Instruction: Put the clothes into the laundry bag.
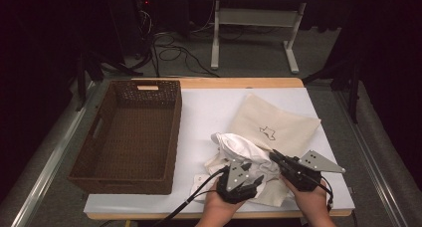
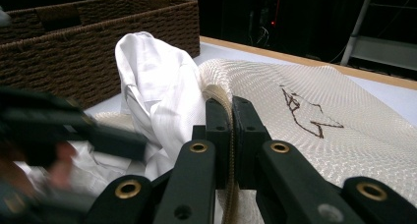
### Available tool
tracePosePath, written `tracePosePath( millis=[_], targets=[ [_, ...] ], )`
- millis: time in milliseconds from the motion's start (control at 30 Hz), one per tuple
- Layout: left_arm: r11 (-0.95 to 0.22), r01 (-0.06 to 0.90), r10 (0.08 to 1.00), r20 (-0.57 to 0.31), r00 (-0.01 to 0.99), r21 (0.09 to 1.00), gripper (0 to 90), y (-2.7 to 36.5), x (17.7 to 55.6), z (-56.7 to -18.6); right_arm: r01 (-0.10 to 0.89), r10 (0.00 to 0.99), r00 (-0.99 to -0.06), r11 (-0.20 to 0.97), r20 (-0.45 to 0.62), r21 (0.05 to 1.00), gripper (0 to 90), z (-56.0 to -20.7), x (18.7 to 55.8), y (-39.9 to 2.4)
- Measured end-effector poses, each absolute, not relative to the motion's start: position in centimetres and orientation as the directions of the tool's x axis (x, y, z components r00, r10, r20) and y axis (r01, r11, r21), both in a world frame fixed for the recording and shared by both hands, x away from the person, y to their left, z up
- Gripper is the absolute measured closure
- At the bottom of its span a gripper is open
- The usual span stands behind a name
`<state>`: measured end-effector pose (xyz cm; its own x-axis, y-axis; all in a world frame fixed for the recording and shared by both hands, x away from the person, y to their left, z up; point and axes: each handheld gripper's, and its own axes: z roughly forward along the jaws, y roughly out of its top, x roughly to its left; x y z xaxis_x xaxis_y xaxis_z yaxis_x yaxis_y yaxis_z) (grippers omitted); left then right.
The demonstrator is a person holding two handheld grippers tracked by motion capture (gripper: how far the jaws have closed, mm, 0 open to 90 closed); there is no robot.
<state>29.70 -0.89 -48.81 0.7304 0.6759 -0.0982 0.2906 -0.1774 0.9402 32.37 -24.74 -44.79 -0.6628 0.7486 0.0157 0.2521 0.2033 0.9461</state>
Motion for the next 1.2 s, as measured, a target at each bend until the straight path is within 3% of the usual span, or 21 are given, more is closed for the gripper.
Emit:
tracePosePath(
  millis=[100,233,433,533,633,700,1000,1200],
  targets=[
    [-0.154,0.319,0.721,-0.115,0.684,0.935,41.5,1.6,29.9,-48.6,0.249,0.75,-0.661,0.21,0.008,0.946,88.8,-44.8,32.3,-24.7],
    [-0.086,0.409,0.763,-0.204,0.614,0.909,17.3,3.9,31.4,-48.6,0.251,0.751,-0.66,0.21,0.009,0.945,88.9,-44.8,32.3,-24.6],
    [-0.001,0.421,0.759,-0.273,0.592,0.907,10.1,4.1,33.8,-47.3,0.252,0.752,-0.66,0.213,0.007,0.944,88.9,-44.8,32.3,-24.7],
    [0.023,0.426,0.758,-0.294,0.582,0.905,23.6,3.7,34.8,-47.1,0.25,0.751,-0.66,0.213,0.006,0.944,88.8,-44.9,32.4,-24.6],
    [0.032,0.406,0.753,-0.289,0.591,0.913,65.1,3.4,34.8,-47.1,0.261,0.752,-0.659,0.212,0.014,0.942,88.8,-44.9,32.3,-24.6],
    [0.0,0.395,0.753,-0.26,0.604,0.919,80.8,3.2,34.5,-47.1,0.254,0.751,-0.66,0.217,0.005,0.943,88.9,-45.0,32.4,-24.6],
    [-0.148,0.311,0.689,-0.127,0.713,0.939,83.8,0.2,31.0,-48.3,0.254,0.754,-0.657,0.218,0.002,0.942,88.9,-44.9,32.5,-24.5],
    [-0.229,0.35,0.663,-0.118,0.739,0.909,83.9,-1.4,31.5,-50.0,0.254,0.755,-0.655,0.212,0.007,0.944,88.9,-44.9,32.5,-24.4]
  ],
)
